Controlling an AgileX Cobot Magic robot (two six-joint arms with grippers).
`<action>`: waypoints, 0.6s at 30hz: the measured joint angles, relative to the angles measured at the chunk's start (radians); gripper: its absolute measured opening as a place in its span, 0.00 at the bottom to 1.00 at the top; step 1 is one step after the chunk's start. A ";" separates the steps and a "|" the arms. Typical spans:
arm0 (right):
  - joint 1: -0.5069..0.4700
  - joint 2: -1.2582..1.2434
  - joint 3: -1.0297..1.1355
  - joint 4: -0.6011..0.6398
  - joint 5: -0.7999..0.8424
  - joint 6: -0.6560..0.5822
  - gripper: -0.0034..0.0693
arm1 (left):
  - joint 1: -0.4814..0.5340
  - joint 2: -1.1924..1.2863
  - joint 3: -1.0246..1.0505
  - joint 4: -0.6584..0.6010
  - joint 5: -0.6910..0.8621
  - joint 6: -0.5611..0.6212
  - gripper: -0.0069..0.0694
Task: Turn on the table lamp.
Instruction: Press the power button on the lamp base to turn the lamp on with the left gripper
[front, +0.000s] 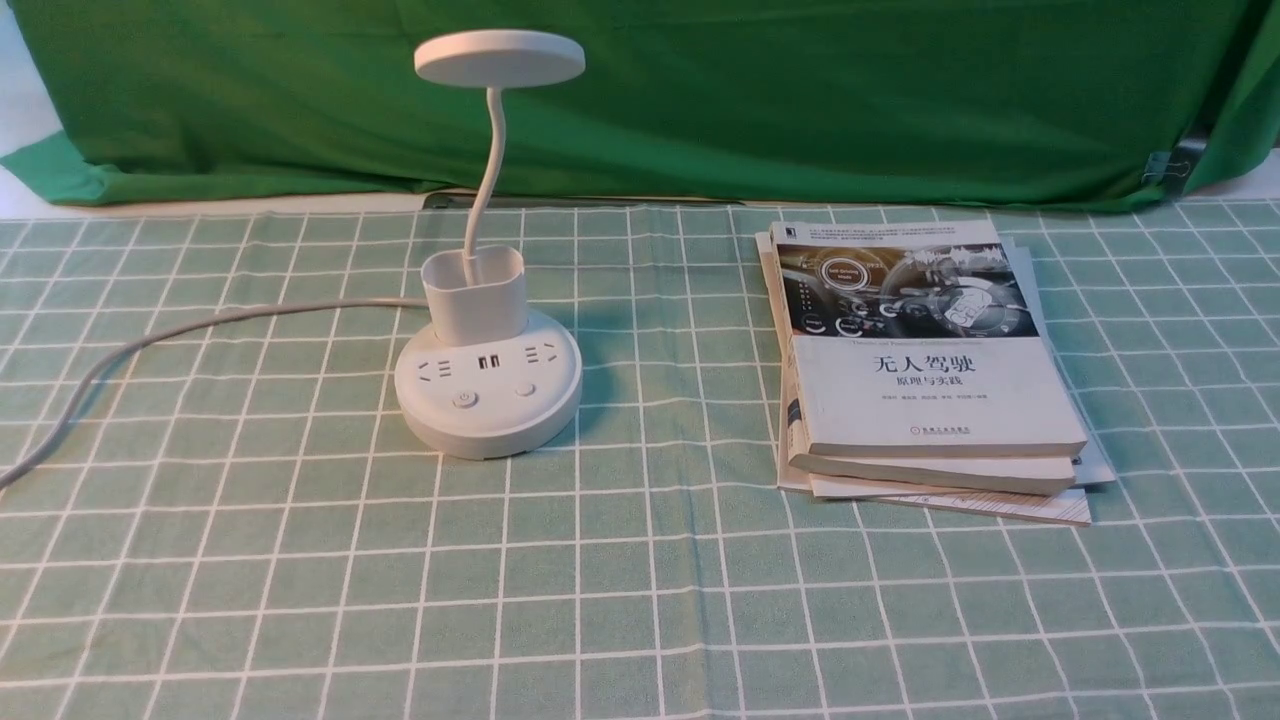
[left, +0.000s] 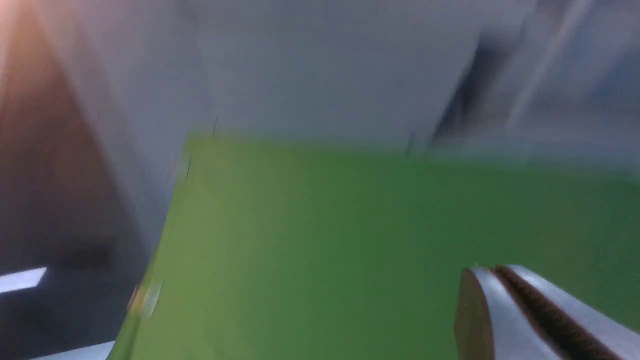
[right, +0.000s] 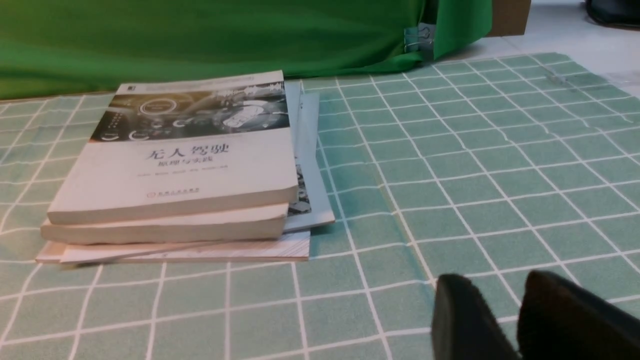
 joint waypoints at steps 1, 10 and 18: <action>0.000 0.000 0.000 0.000 0.000 0.001 0.37 | 0.000 0.000 -0.015 0.000 -0.014 -0.030 0.12; 0.000 0.000 0.000 0.000 0.000 0.001 0.37 | 0.000 0.147 -0.523 0.091 0.915 -0.212 0.12; 0.000 0.000 0.000 0.000 0.000 0.002 0.37 | 0.000 0.548 -0.543 -0.249 1.301 -0.089 0.12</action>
